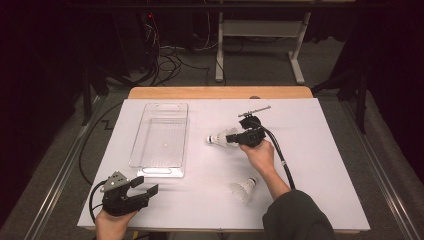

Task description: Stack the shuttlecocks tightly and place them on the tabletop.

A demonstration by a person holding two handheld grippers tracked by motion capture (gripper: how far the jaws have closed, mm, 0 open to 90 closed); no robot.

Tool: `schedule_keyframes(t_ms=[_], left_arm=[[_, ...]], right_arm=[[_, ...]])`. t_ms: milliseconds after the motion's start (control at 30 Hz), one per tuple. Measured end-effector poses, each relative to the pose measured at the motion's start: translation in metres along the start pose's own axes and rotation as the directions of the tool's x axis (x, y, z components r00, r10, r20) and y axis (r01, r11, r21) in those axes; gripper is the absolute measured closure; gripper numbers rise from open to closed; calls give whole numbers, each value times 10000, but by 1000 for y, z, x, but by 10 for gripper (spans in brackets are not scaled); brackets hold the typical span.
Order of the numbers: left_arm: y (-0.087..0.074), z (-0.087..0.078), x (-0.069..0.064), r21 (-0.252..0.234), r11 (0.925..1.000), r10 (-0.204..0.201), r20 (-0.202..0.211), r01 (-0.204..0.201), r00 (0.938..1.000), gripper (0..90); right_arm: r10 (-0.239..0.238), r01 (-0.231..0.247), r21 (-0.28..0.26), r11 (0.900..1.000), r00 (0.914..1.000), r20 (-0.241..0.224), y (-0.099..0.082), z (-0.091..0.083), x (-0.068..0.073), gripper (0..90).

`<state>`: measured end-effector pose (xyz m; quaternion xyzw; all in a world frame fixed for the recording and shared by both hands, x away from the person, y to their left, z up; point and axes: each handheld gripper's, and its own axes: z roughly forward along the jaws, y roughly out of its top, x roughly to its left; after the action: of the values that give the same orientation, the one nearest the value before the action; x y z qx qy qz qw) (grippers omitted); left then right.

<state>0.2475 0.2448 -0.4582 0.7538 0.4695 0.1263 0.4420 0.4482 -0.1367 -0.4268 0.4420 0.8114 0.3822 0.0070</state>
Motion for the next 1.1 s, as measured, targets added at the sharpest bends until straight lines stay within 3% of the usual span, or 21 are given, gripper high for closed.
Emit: schedule_keyframes(t_ms=[533, 1100], left_arm=[[0, 0, 0, -12, 10000, -27, -12, 27, 10000, 338], [0, 0, 0, -1, 10000, -20, 11, 20, 10000, 339]], right_arm=[[114, -114, -39, 9999, 9999, -107, -1, 7, -1, 900], [153, -156, 71, 9999, 9988, 461, -3, 12, -5, 873]])
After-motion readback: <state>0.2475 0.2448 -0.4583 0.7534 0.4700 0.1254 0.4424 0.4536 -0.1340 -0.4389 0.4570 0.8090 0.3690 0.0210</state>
